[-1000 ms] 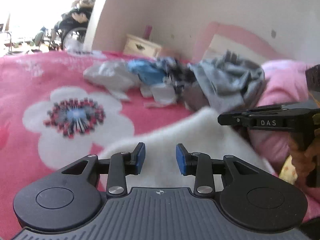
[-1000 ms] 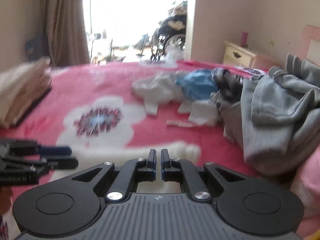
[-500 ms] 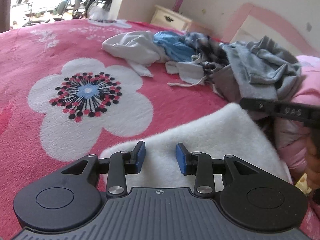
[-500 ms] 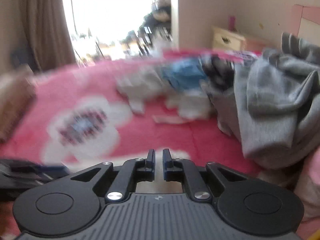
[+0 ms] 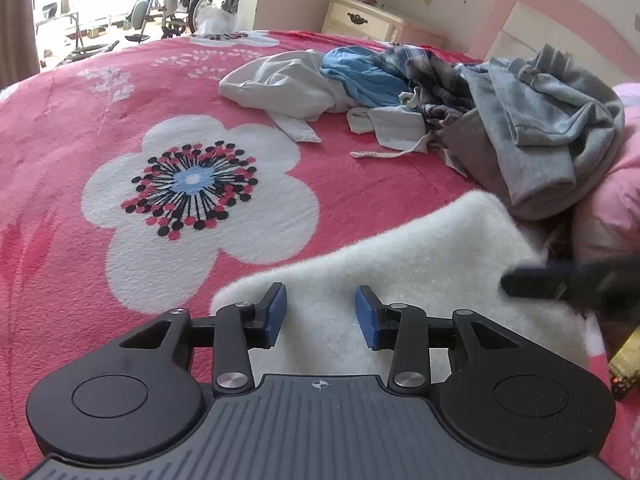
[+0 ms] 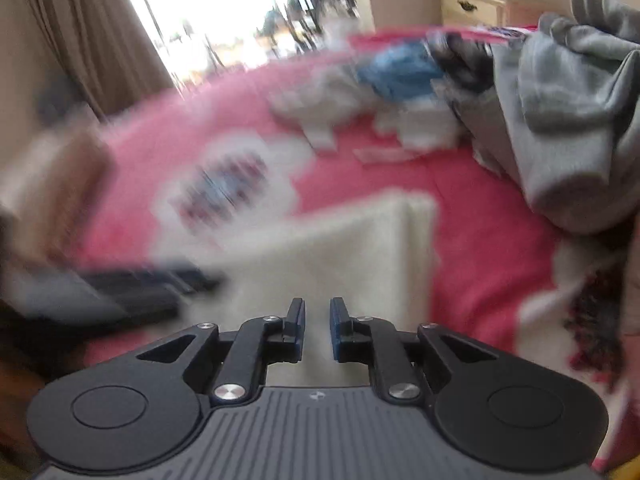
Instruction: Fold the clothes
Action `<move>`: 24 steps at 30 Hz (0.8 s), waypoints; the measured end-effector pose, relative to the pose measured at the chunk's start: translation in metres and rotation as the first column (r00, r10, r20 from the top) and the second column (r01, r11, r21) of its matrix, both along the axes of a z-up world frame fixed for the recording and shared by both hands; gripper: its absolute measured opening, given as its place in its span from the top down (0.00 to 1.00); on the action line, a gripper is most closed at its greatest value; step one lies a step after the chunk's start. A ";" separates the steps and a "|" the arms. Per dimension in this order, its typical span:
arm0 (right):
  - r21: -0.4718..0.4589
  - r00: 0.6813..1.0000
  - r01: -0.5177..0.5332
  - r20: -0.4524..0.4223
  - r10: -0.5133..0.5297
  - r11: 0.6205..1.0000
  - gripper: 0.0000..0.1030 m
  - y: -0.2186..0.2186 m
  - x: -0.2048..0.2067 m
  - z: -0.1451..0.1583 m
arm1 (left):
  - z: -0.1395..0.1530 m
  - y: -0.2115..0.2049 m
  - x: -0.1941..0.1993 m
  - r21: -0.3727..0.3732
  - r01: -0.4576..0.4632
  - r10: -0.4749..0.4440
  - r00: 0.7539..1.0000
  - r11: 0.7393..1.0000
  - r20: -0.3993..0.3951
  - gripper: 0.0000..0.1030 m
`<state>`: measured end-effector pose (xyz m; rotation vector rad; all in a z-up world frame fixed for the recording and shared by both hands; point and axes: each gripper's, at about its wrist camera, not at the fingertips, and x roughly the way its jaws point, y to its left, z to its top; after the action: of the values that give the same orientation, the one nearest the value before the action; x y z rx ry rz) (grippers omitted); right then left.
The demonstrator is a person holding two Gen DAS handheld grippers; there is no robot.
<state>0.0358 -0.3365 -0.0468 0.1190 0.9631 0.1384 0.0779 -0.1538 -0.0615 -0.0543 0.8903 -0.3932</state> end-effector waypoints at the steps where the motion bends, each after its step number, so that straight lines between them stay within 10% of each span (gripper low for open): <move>1: 0.006 1.000 0.003 0.008 -0.003 1.000 0.89 -0.001 -0.001 -0.006 | 0.000 0.000 0.000 0.002 0.003 -0.003 1.000 1.000 -0.002 0.61; 24: 0.012 0.999 0.003 -0.041 -0.003 1.000 0.85 0.000 -0.032 0.000 | 0.019 -0.010 -0.065 0.046 0.105 -0.105 0.994 0.993 0.010 0.58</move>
<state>0.0038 -0.3367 -0.0465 0.1348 1.0028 0.1394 0.0134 -0.1642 -0.0426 0.0372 0.8921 -0.4706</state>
